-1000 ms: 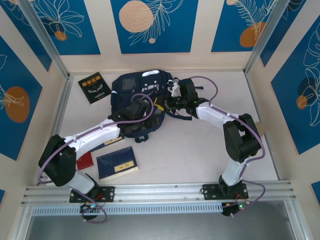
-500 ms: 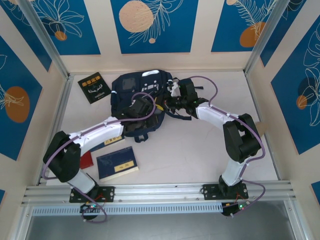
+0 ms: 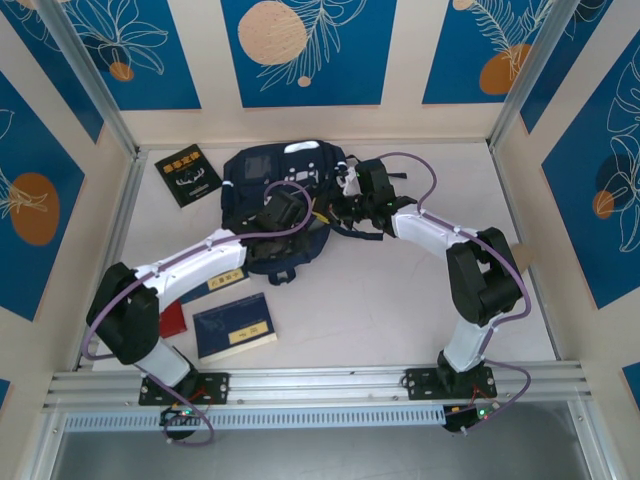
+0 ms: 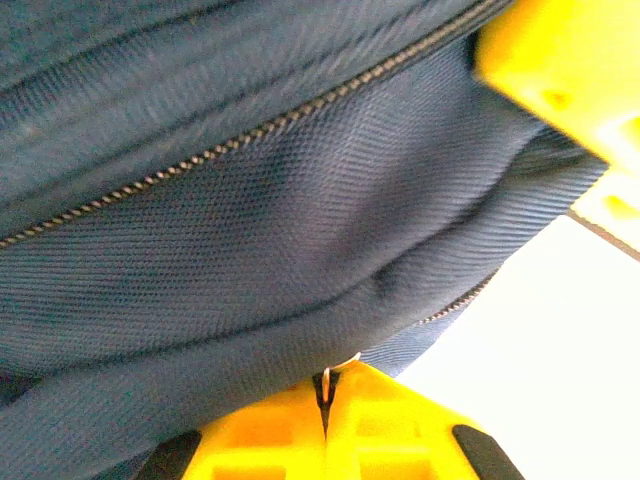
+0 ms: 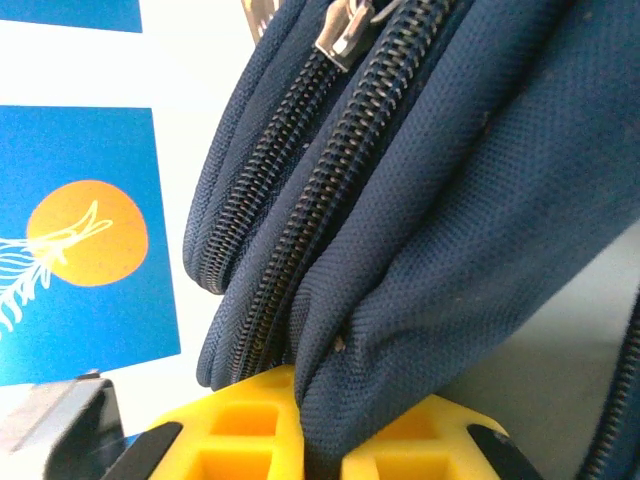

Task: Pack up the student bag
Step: Unzip the student bag at the center of the table.

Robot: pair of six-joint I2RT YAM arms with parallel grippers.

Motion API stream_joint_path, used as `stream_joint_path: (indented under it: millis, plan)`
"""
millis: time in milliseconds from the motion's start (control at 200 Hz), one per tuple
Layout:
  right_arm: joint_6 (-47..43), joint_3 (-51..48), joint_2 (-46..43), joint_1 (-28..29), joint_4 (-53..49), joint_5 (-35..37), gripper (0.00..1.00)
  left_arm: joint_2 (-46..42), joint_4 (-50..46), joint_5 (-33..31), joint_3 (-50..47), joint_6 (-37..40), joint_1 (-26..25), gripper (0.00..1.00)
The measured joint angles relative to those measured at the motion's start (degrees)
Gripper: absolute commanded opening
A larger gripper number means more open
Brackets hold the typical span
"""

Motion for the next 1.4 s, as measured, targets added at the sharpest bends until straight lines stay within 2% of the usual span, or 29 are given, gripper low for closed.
stream_joint_path:
  millis: [265, 585, 900, 955, 1045, 1185, 1270, 1400]
  plan:
    - [-3.56, 0.13, -0.81, 0.55, -5.99, 5.99, 0.08, 0.0, -6.4, 4.07, 3.63, 2.84, 0.98, 0.0]
    - [-6.34, 0.39, -1.33, 1.29, -13.0, 14.21, 0.04, 0.68, -13.7, 8.87, 6.49, 10.67, 3.48, 0.0]
    - [-8.24, 0.35, -1.33, -0.17, -16.17, 20.0, 0.06, -0.22, -15.47, 8.96, 3.69, 16.04, 5.4, 0.0]
    - [-9.33, 0.26, -1.36, -1.31, -15.78, 19.45, 0.1, -0.57, -14.88, 9.22, 2.69, 16.61, 5.81, 0.0]
    - [-10.62, 0.22, -1.46, -2.82, -15.28, 18.03, 0.25, -0.57, -12.48, 11.08, 2.05, 17.62, 5.9, 0.0]
    - [-10.51, -0.28, -3.28, -4.74, -15.28, 18.08, 0.55, 1.33, -10.25, 13.97, 4.39, 19.19, 5.25, 0.0]
    - [-9.86, -2.54, -6.82, -6.23, -15.3, 17.94, 0.62, 4.42, -9.07, 15.72, 8.17, 20.37, 4.66, 0.0]
    - [-6.69, -6.27, -13.62, -8.61, -16.52, 17.53, 0.65, 9.2, -7.04, 18.43, 13.86, 21.35, 2.86, 0.0]
